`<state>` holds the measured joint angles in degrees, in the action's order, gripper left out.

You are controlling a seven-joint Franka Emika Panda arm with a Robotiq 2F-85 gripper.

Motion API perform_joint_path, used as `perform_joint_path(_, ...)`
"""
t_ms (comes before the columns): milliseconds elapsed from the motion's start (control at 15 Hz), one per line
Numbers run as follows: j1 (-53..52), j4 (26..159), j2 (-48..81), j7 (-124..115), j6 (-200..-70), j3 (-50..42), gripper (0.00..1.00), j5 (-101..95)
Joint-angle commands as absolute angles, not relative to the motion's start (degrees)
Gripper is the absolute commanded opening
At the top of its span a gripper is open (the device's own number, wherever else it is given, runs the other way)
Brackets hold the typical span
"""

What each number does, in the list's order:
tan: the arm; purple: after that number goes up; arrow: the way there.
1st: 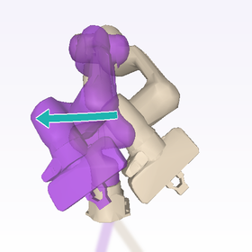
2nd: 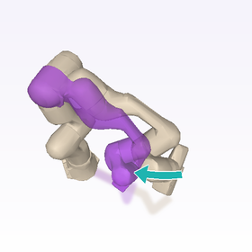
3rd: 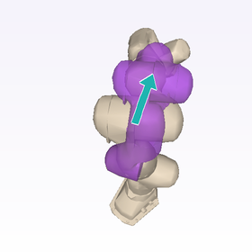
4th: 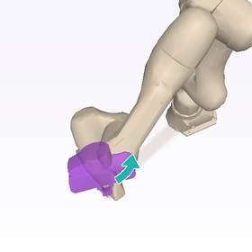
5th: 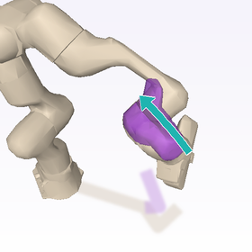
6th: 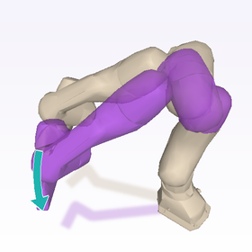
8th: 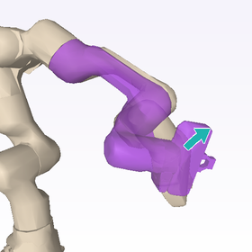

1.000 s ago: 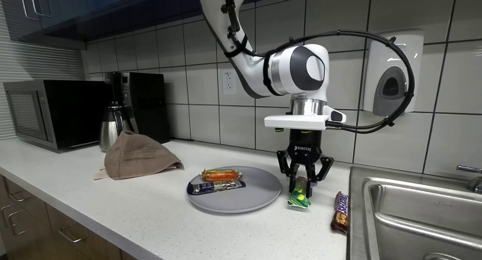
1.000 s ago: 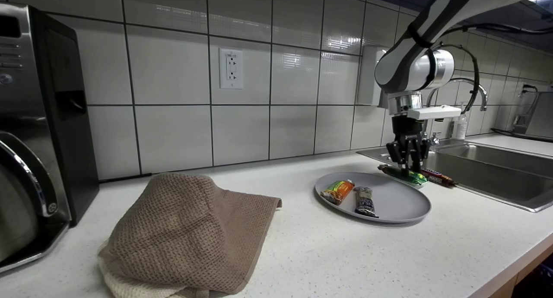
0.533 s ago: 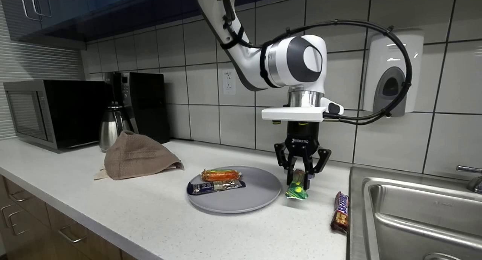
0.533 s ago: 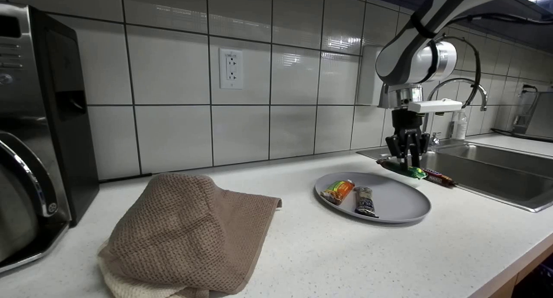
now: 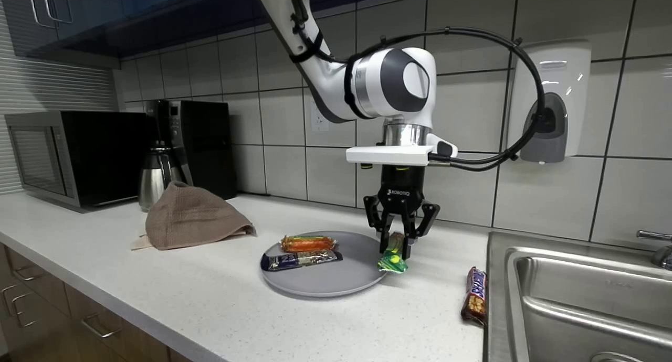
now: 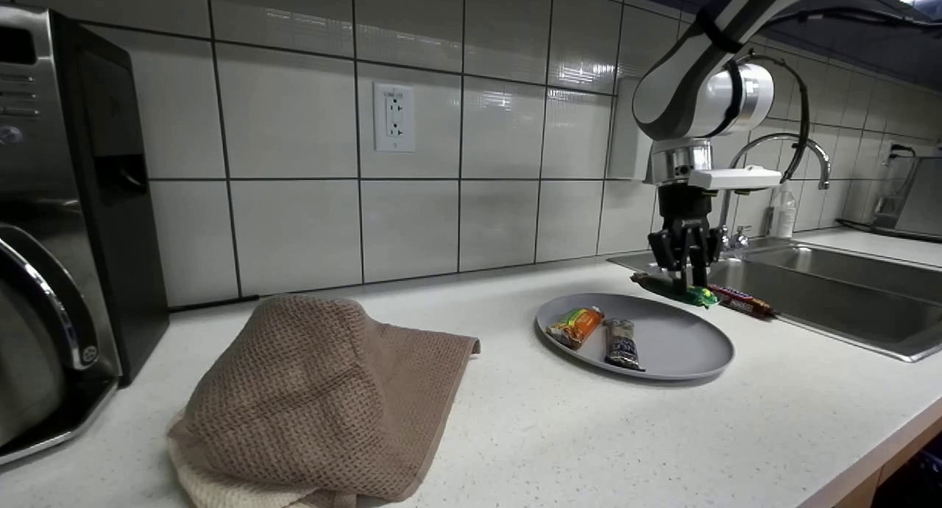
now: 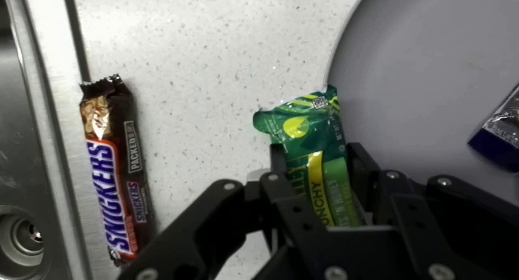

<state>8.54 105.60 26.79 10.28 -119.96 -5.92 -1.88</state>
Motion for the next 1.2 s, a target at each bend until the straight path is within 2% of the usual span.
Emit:
perform_joint_path(0, 7.45, 109.78, 23.08, 8.76, -120.66, -4.77, 0.17, -1.89)
perform_joint_path(1133, 2.63, 109.73, 24.89, 2.87, -119.49, -2.31, 0.17, -0.97)
